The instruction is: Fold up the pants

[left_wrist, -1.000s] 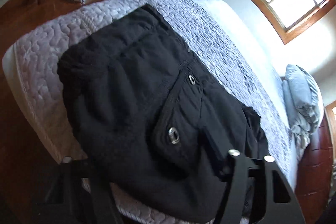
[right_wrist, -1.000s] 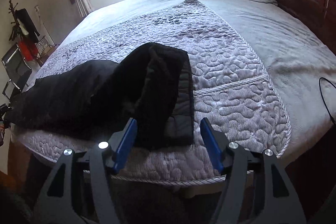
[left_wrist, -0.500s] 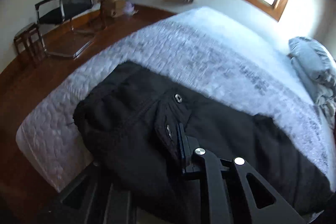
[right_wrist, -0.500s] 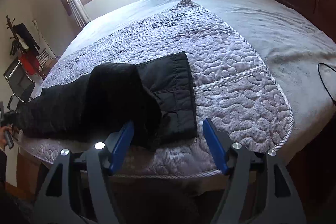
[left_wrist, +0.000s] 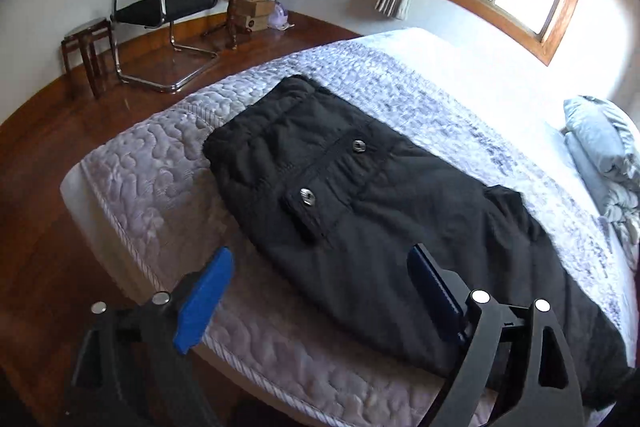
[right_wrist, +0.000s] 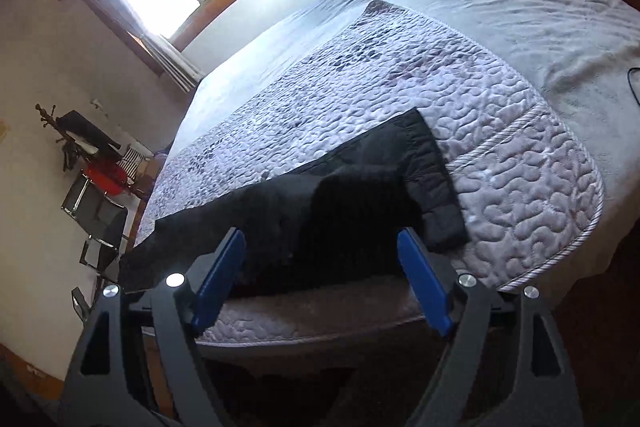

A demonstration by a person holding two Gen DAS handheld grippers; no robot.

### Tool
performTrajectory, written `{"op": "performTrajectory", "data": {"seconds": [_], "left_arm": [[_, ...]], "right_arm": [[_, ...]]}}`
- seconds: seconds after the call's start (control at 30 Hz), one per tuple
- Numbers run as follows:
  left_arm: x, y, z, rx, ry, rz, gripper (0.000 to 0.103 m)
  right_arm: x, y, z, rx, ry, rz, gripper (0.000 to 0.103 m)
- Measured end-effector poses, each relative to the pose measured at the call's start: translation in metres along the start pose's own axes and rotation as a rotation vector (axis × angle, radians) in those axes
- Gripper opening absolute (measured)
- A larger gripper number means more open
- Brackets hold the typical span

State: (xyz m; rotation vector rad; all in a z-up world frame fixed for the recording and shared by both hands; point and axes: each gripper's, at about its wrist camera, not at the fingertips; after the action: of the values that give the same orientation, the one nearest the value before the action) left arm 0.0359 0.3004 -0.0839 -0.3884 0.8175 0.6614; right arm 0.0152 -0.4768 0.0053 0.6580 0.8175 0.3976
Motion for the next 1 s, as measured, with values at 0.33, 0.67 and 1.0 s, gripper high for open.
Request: {"op": "performTrajectory", "data": {"seconds": [0.33,0.67,1.0], "left_arm": [[-0.01,-0.048,-0.027,0.025,0.15,-0.13,0.099],[0.01,-0.063,-0.048,0.018,0.229,-0.134,0.099],[0.011,-0.083,-0.056,0.049,0.252,-0.139,0.099]], "right_arm": [[0.085,-0.035,0.007,0.475,0.05,-0.064,0.085],[0.121,-0.064,0.031,0.6,0.018,-0.026,0.007],[0.076,0.034,0.061,0.095,-0.134,0.429,0.003]]}}
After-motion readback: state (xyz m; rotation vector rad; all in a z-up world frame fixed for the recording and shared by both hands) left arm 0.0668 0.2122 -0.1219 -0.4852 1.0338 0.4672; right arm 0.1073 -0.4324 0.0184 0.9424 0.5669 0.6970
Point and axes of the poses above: each gripper's, at about its wrist camera, not at the fingertips, and x roughly the way its jaws point, y to its left, z to its top, and after that the axes turned 13 degrees about z, right-handed
